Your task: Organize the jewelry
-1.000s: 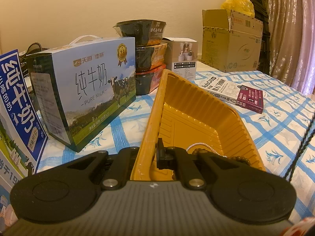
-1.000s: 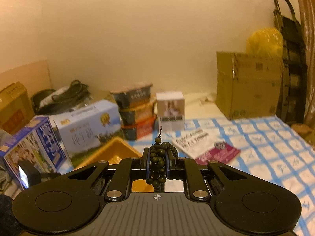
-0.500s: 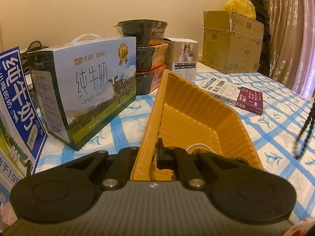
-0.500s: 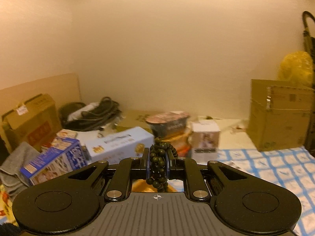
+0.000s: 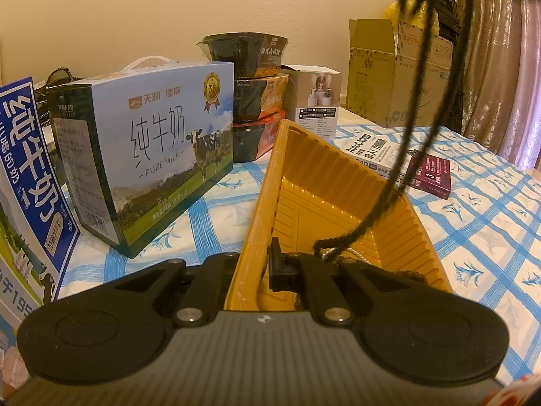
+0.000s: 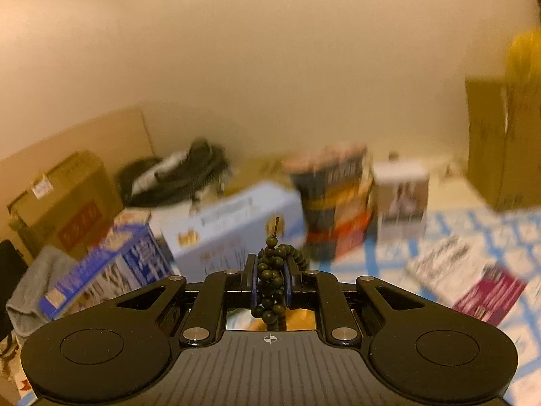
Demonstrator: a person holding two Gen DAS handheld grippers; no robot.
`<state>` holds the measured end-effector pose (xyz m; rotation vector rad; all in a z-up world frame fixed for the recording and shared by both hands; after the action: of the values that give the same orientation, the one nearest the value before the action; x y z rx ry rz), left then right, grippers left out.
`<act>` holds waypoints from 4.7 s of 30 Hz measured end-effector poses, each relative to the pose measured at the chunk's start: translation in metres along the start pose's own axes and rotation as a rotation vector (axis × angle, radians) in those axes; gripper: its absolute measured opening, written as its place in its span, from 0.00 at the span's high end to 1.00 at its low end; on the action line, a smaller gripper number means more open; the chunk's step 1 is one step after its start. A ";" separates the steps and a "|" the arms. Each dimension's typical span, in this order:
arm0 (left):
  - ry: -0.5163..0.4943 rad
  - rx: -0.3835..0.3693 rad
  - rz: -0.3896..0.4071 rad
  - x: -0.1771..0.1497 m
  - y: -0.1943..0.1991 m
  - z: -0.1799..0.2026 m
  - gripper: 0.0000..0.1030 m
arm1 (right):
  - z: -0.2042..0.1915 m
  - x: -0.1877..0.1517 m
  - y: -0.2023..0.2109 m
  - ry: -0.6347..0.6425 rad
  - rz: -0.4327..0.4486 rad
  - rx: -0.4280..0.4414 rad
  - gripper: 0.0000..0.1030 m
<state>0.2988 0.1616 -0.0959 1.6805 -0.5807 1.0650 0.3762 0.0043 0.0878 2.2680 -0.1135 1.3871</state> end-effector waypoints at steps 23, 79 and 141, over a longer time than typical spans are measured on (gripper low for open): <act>0.005 0.003 -0.006 -0.002 -0.001 -0.003 0.95 | 0.068 -0.092 -0.043 -0.127 -0.184 -0.114 0.49; -0.066 0.014 -0.081 -0.002 0.097 -0.010 0.10 | 0.024 -0.215 0.075 -0.186 -0.214 -0.473 0.30; -0.127 -0.120 -0.253 -0.032 0.233 0.056 0.10 | -0.064 -0.227 0.182 -0.316 -0.169 -0.401 0.30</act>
<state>0.1203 0.0207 -0.0125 1.6731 -0.4872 0.7331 0.1578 -0.1681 -0.0191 2.0809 -0.2704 0.8254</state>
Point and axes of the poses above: each gripper's, at about its wrist camera, not at the fingertips, and y roughly against the way its jaws point, z to its right, x to its top, the point moved 6 cm from there along -y, roughly the way its jaws point, and after that the axes turned 13 degrees about x, right-handed, at the moved point
